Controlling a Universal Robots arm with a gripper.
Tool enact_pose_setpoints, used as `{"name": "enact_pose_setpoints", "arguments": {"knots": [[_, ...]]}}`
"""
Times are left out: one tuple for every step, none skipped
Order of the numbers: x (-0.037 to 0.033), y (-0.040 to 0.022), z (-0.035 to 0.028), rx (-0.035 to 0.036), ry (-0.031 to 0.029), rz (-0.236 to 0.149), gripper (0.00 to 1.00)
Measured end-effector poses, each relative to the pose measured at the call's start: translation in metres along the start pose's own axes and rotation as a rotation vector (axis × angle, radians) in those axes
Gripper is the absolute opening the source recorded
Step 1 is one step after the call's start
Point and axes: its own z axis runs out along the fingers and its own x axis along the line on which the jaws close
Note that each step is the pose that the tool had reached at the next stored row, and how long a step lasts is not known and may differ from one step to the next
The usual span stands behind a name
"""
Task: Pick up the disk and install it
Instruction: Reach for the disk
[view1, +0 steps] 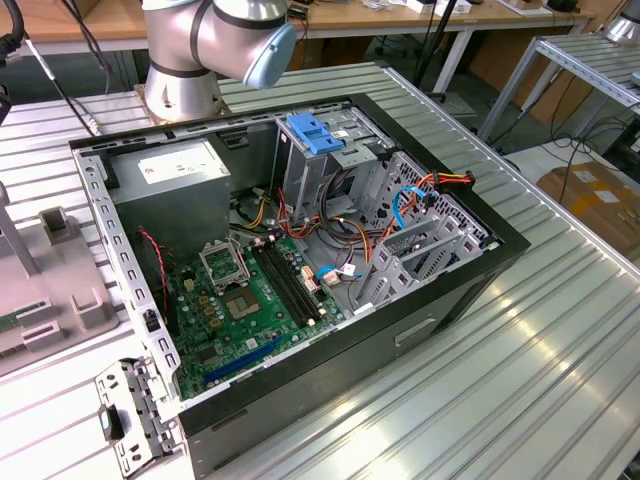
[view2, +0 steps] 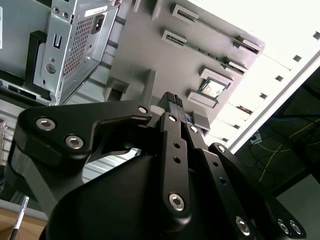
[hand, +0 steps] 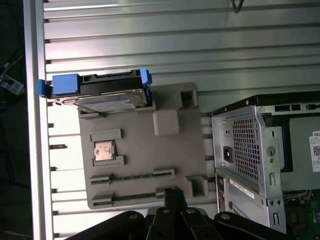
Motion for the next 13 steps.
{"name": "enact_pose_setpoints", "arguments": {"knots": [[0.0014,0.0003,0.0003,0.0,0.0,0.0,0.11],[0.0024,0.0007,0.0005,0.0001,0.0001,0.0,0.11],[0.004,0.0017,0.0007,0.0002,0.0002,0.0,0.11],[0.0052,0.0028,0.0012,-0.0001,-0.0001,0.0,0.11],[0.007,0.0043,0.0014,0.0001,0.0001,0.0,0.11],[0.0078,0.0051,0.0017,-0.0001,0.0,0.0,0.11],[0.0084,0.0058,0.0018,-0.0001,0.0,0.0,0.11],[0.0095,0.0068,0.002,0.0,0.0,0.0,0.11],[0.0104,0.0077,0.0023,0.0,0.0001,0.0,0.11],[0.0109,0.0083,0.0025,0.0,0.0,0.0,0.11],[0.0115,0.0088,0.0026,0.0,0.0,-0.001,0.11],[0.0128,0.0098,0.0029,0.0,0.0002,-0.001,0.11],[0.0136,0.0104,0.003,0.0001,0.0003,-0.001,0.11]]}}
